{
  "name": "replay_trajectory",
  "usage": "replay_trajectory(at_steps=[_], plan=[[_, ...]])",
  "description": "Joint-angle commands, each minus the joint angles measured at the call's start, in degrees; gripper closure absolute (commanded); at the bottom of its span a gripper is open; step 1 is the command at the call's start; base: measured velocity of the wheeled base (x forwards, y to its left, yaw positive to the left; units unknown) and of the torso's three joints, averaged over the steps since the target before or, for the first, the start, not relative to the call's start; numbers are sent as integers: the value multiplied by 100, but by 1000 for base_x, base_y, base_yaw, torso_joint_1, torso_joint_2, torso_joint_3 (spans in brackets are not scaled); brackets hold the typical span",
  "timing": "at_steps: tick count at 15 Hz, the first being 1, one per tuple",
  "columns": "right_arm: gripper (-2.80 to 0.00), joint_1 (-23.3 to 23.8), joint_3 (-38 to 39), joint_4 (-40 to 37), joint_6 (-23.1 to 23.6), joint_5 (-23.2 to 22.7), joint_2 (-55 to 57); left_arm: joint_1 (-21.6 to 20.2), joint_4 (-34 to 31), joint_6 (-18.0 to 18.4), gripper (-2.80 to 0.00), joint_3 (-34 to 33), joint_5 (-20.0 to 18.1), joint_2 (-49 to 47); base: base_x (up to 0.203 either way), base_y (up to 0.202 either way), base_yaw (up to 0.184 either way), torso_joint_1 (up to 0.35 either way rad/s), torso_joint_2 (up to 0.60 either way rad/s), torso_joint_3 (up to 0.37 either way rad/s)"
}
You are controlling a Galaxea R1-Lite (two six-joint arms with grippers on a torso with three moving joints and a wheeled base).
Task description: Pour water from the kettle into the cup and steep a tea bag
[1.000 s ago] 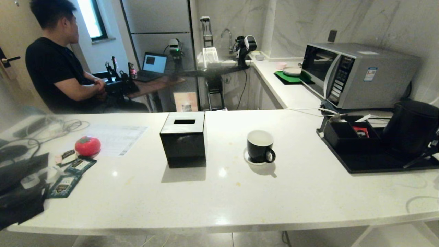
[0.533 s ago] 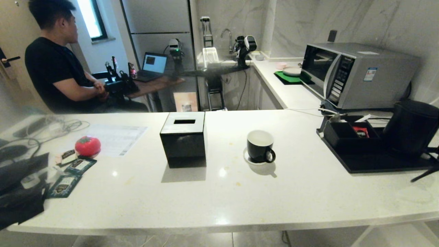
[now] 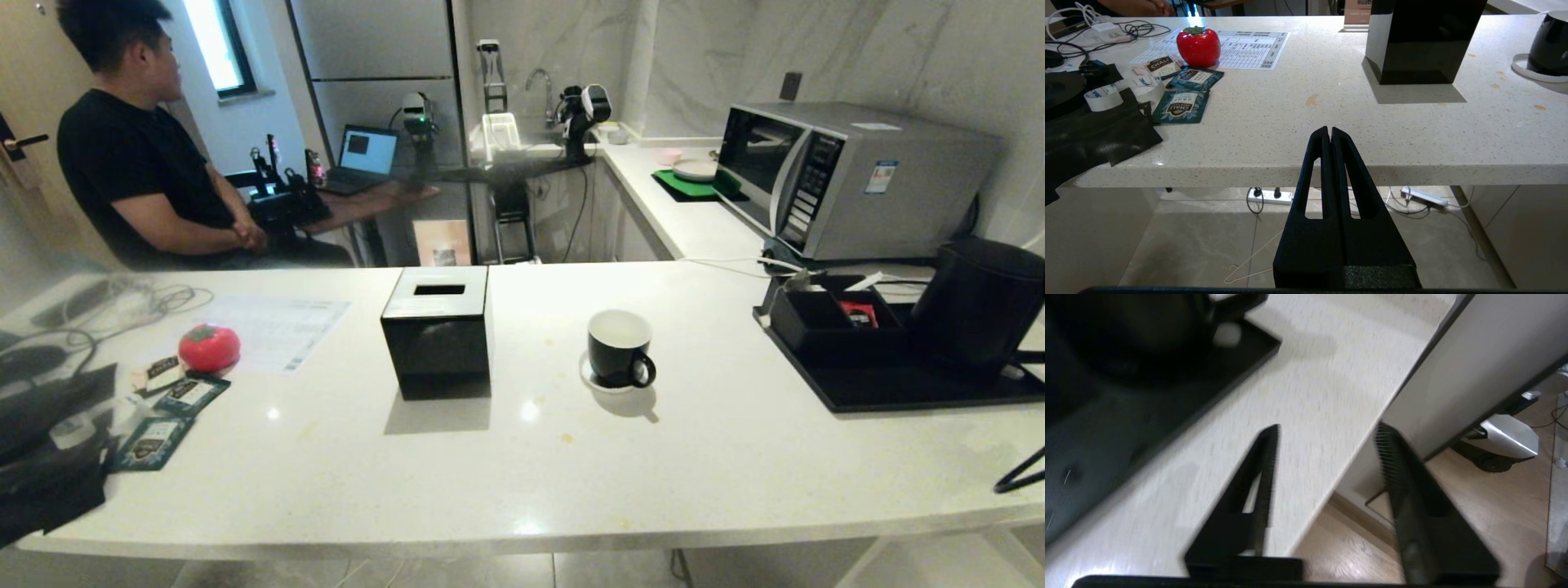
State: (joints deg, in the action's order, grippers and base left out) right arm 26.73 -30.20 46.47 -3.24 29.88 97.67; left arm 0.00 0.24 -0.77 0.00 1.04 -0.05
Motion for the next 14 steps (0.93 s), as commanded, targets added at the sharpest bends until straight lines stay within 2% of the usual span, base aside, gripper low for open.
replay_trajectory(at_steps=[1, 5, 11, 14], plan=[[0, -155, 361, 14, -5, 12, -515, 0, 2, -2, 0, 0, 11, -4, 0, 0, 0, 0, 0, 0], [0, -642, 938, -53, 152, -5, -1465, 0, 2, -2, 0, 0, 2, -4, 0, 0, 0, 0, 0, 0], [0, -2167, 1744, -245, 721, -10, -3483, 0, 2, -2, 0, 0, 2, -4, 0, 0, 0, 0, 0, 0], [0, -2540, 2065, -394, 1113, -390, -4637, 0, 2, -2, 0, 0, 2, -4, 0, 0, 0, 0, 0, 0]])
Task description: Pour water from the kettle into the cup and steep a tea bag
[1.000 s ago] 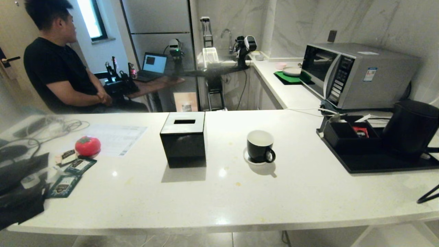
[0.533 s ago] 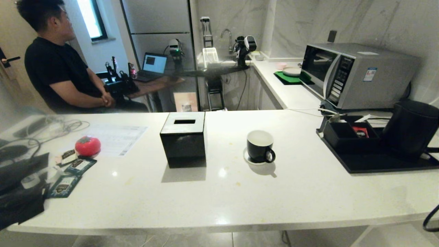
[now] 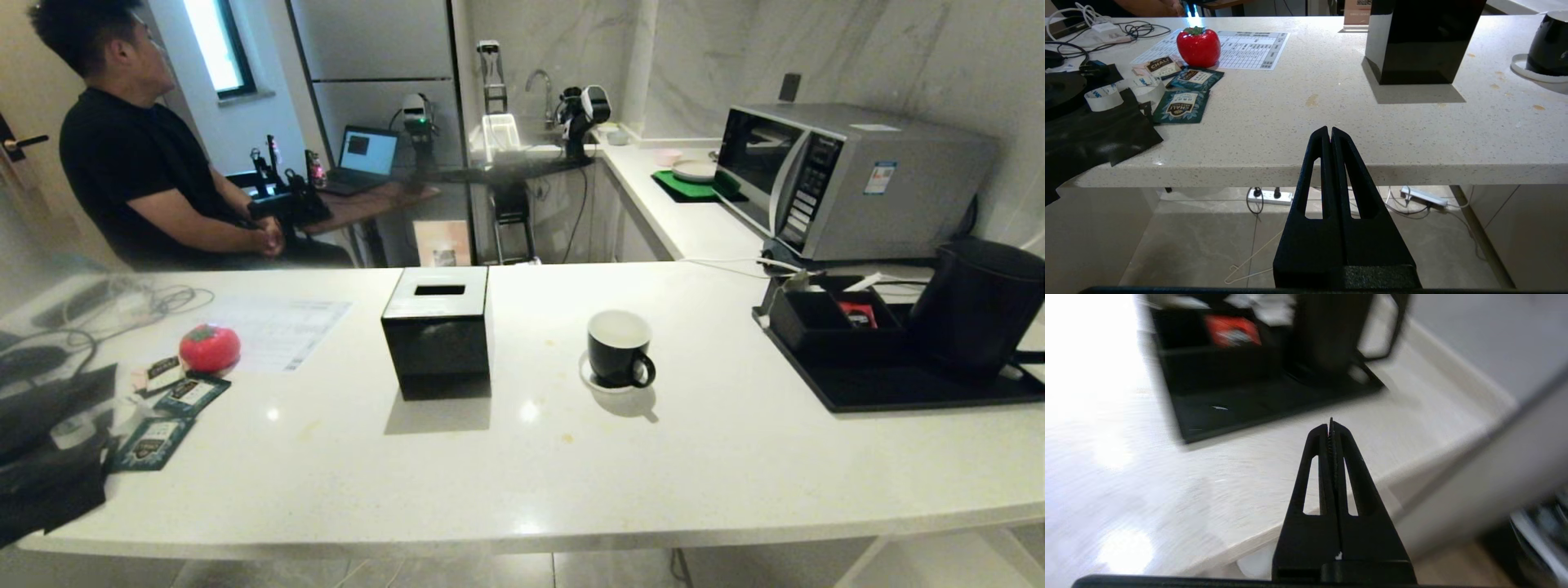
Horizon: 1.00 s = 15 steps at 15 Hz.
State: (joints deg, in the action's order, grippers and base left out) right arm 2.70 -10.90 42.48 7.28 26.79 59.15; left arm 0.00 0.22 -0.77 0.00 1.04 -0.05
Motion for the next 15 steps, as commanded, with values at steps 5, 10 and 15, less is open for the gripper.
replay_trajectory(at_steps=[5, 10, 15], plan=[[0, -93, 833, -887, 294, -1439, -2806, 0, 4, -2, 0, 0, 8, -4, 0, 0, 0, 0, 0, 0], [0, -50, 1071, -3107, 207, -2521, -4608, 0, 4, -2, 0, 0, 2, -4, 0, 0, 0, 0, 0, 0], [0, -226, 1090, -4265, -98, -2617, -5906, 0, 4, -2, 0, 0, 2, -4, 0, 0, 0, 0, 0, 0]])
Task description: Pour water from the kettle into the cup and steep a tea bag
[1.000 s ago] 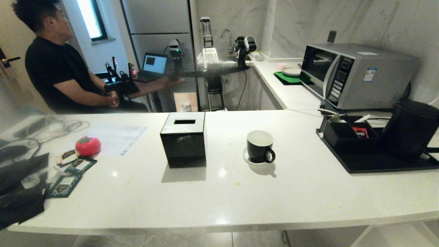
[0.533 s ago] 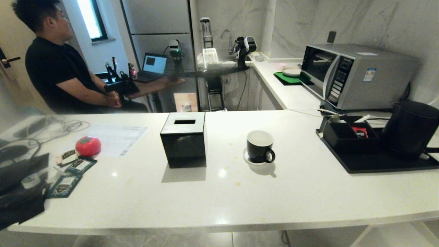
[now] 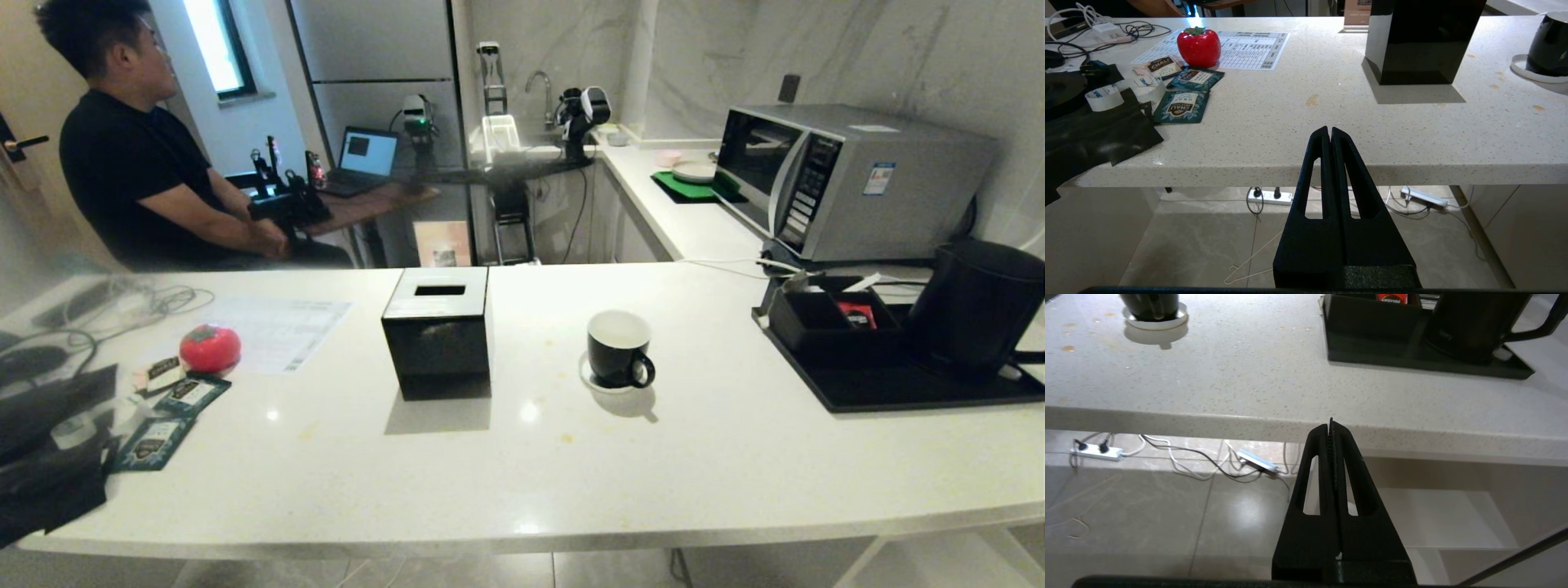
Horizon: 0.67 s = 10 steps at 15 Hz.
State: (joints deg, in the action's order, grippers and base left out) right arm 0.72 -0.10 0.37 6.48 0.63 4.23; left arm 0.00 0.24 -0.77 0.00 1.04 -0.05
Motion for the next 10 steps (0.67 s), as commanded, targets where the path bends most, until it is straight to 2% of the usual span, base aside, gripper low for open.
replay_trajectory(at_steps=[1, 4, 8, 10], plan=[[0, -28, 10, -55, -6, -2, -414, 0, 2, -2, 0, 0, 2, -4, 0, 0, 0, 0, 0, 0], [0, -28, 10, -55, -85, 6, -414, 0, 2, -2, 0, 0, 2, -4, 0, 0, 0, 0, 0, 0], [0, -28, 10, -55, -694, 23, -414, 0, 2, -2, 0, 0, 11, -4, 0, 0, 0, 0, 0, 0], [0, -28, 10, -55, -753, 33, -414, 0, 2, -11, 0, 0, 10, -4, 0, 0, 0, 0, 0, 0]])
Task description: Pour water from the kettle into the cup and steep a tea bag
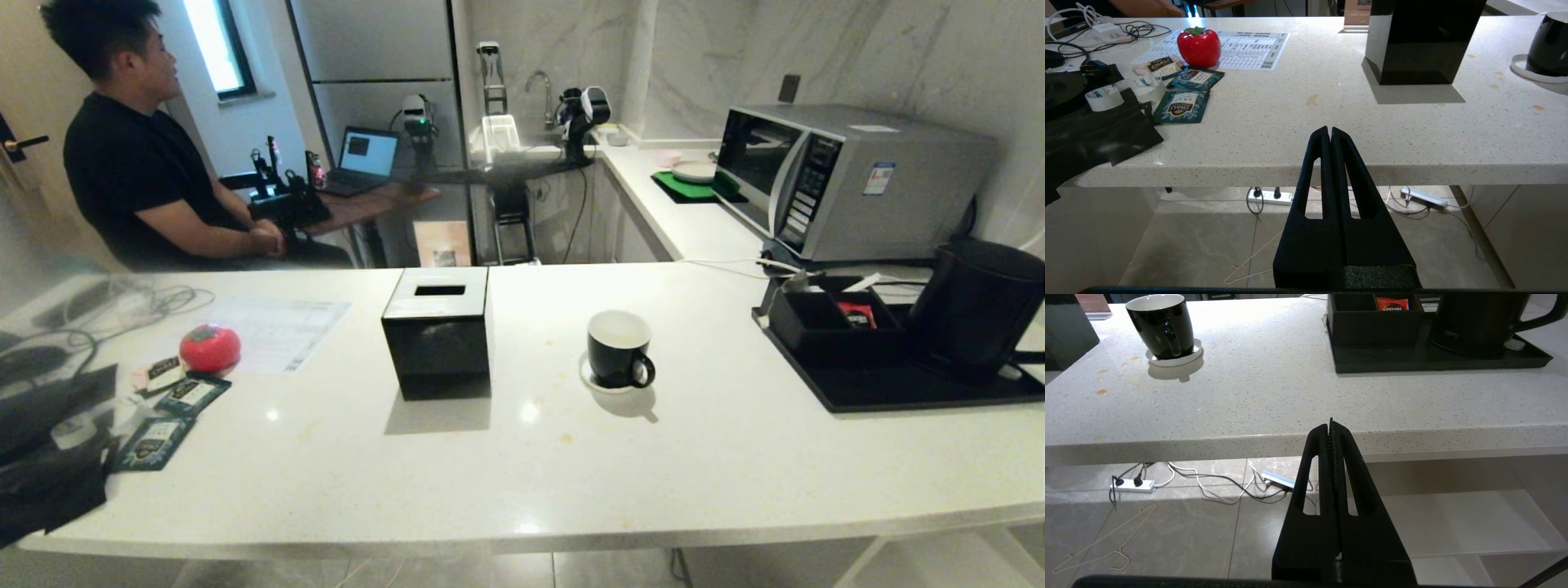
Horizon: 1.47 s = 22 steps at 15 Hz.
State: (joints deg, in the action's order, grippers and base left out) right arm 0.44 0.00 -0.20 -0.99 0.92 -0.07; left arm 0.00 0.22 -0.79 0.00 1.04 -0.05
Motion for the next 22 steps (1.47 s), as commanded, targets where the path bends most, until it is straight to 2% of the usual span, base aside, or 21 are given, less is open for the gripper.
replay_trajectory(at_steps=[1, 3, 19, 22], plan=[[0, 0, 0, 3, -35, 60, 16, 0, 4, 0, 0, 0, 1, -4, 0, 0, 0, 0, 0, 0], [0, 0, 0, 11, -244, 295, 16, 0, 13, -16, 0, 0, 1, -4, 0, 0, 0, 0, 0, 0], [0, 0, 0, 11, -218, 295, 16, 0, 13, -17, 0, 0, 1, -4, 0, 0, 0, 0, 0, 0], [0, 0, 0, 11, -218, 295, 12, 0, 13, -17, 0, 0, 1, -4, 127, 0, 1, 3, -1, 3]])
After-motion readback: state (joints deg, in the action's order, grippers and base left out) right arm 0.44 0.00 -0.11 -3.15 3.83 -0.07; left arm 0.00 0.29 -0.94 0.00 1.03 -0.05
